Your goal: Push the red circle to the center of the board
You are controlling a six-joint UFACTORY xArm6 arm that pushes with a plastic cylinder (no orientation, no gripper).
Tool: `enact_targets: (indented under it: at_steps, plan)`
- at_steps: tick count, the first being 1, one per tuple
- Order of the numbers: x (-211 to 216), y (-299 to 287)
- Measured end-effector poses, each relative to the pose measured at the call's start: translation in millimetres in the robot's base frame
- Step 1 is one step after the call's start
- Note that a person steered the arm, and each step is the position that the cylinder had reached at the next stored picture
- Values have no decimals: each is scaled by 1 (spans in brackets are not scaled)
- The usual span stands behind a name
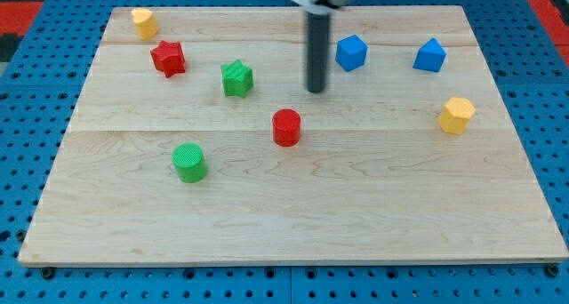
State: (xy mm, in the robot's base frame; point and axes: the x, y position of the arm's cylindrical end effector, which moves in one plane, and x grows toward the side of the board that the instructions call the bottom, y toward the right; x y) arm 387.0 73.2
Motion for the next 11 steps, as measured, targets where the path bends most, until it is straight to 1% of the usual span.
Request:
enact_targets:
  at_steps: [1, 2, 3, 4, 5, 6, 7, 8, 9, 10, 11]
  plan:
    - [72, 20]
    - [78, -28]
    - [72, -53]
    - [98, -78]
    - [92, -87]
    - [57, -67]
    - [45, -86]
    - [56, -102]
    - [31, -146]
    - [0, -136]
    - [6, -92]
